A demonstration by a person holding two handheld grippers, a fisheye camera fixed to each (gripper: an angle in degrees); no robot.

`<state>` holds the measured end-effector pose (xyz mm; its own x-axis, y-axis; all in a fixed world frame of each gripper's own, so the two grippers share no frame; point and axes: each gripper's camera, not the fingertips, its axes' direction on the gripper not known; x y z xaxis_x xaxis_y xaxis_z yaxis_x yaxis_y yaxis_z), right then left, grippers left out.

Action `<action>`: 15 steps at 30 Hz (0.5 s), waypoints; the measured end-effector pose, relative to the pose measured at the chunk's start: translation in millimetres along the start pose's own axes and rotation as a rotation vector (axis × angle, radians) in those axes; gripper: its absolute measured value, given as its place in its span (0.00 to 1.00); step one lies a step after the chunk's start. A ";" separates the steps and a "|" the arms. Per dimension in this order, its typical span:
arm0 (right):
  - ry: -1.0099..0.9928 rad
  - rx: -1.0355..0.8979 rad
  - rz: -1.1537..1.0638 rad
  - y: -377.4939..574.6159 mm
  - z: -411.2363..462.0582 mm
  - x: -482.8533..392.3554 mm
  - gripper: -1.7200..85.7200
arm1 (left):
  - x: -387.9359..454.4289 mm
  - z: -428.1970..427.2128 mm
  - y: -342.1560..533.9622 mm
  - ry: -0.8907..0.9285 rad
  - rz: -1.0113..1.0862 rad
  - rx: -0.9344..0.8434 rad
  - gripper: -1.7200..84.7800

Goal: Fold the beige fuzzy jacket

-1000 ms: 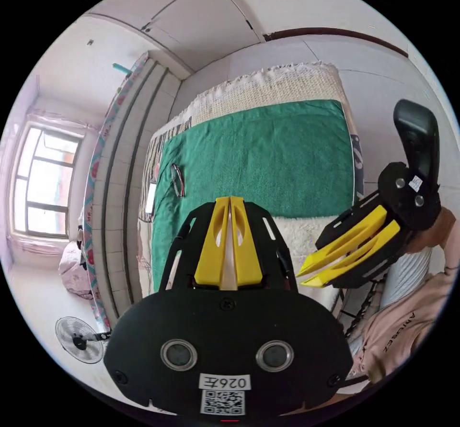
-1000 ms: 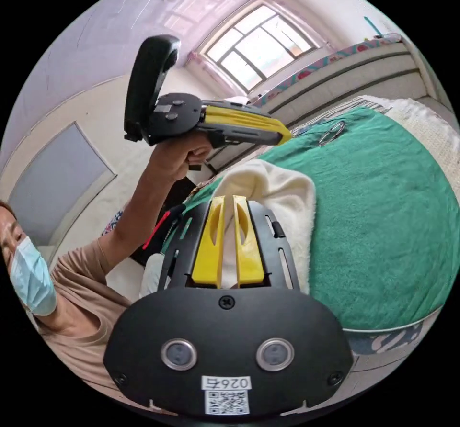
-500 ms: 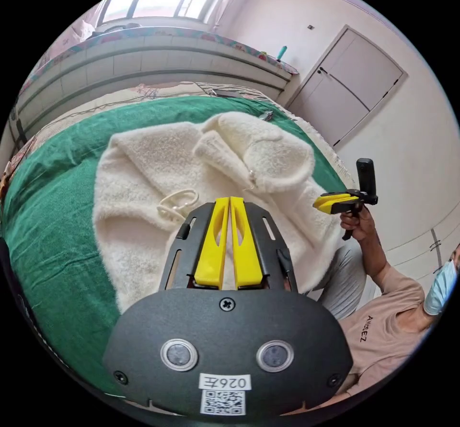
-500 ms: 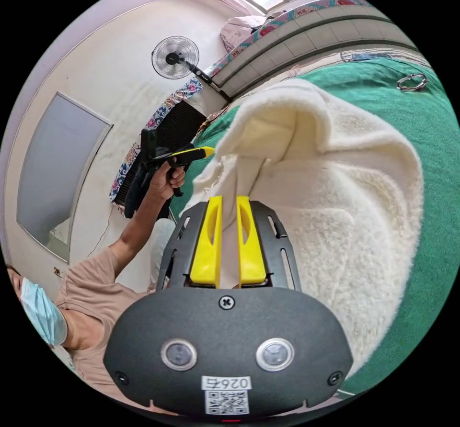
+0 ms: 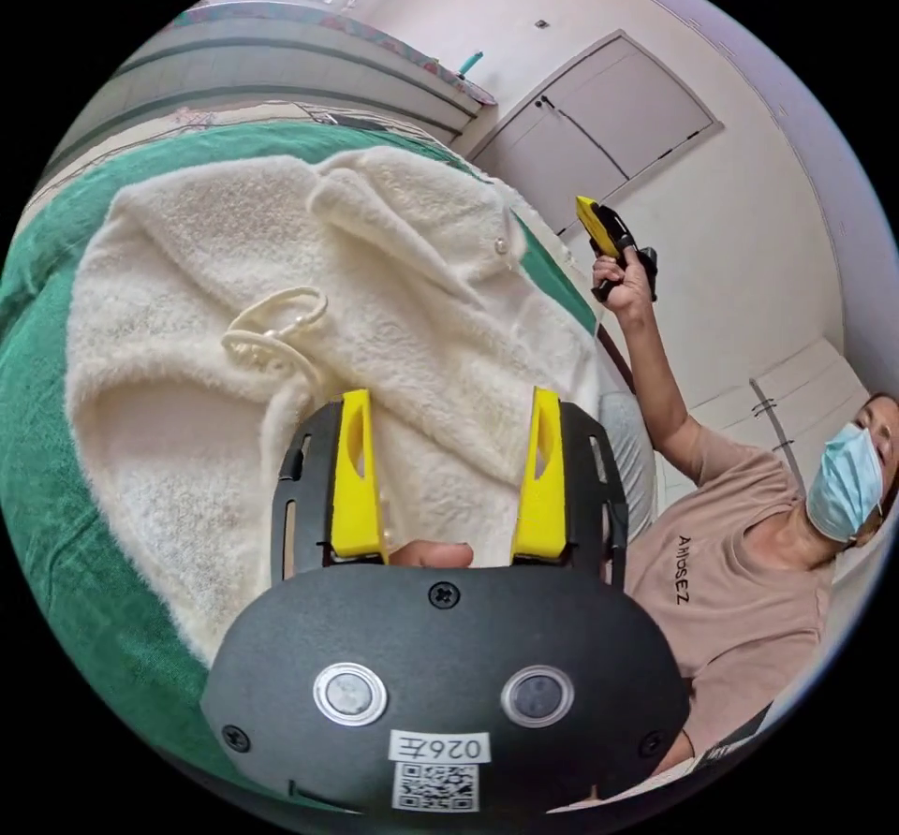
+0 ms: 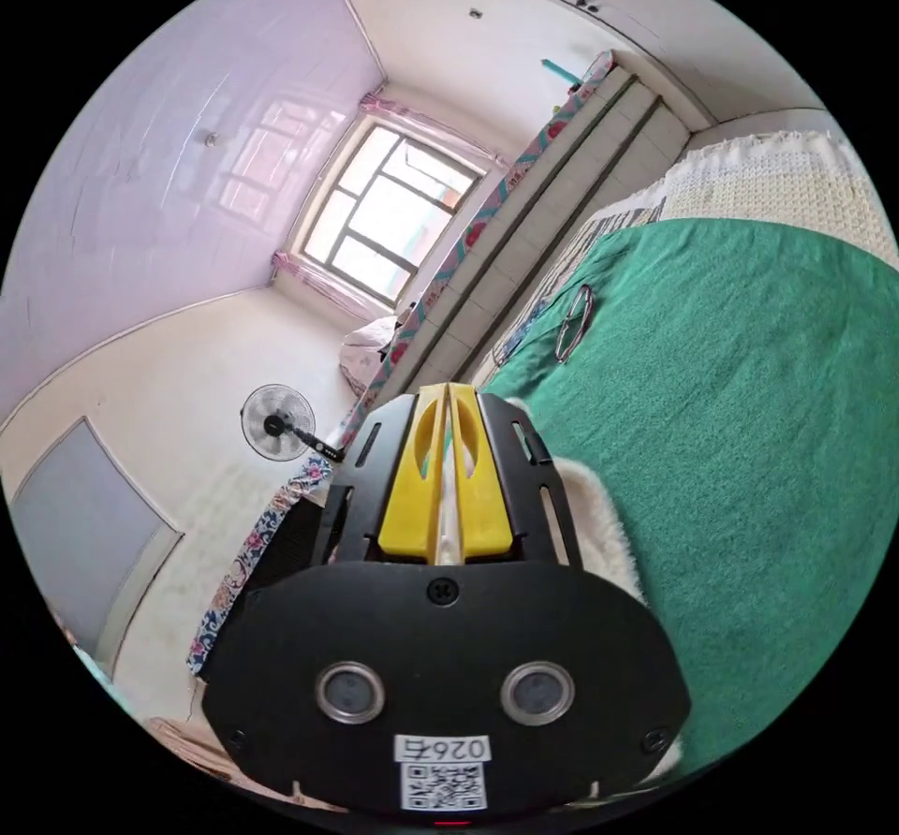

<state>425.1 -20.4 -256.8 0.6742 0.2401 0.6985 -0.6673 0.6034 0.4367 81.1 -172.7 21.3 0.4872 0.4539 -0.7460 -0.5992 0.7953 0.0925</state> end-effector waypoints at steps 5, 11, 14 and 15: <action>-0.065 -0.245 -0.196 27.8 39.7 -53.0 0.01 | 40.0 36.2 -13.5 -0.406 0.151 -0.217 0.31; -0.236 -0.739 -0.282 84.7 132.1 -80.8 0.01 | 27.4 0.2 -30.1 -0.374 0.244 -0.291 0.09; -0.172 -0.960 -0.397 129.7 167.0 -104.0 0.01 | -2.6 -38.5 -47.2 -0.152 0.227 -0.299 0.08; -0.151 -0.974 -0.414 136.9 170.6 -107.9 0.01 | -9.0 -49.1 -53.2 -0.118 0.222 -0.282 0.08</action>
<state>207.0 -93.5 -175.6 0.6994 -0.1795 0.6918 0.1905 0.9798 0.0616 77.4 -238.8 -9.3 0.3859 0.6593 -0.6453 -0.8419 0.5377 0.0459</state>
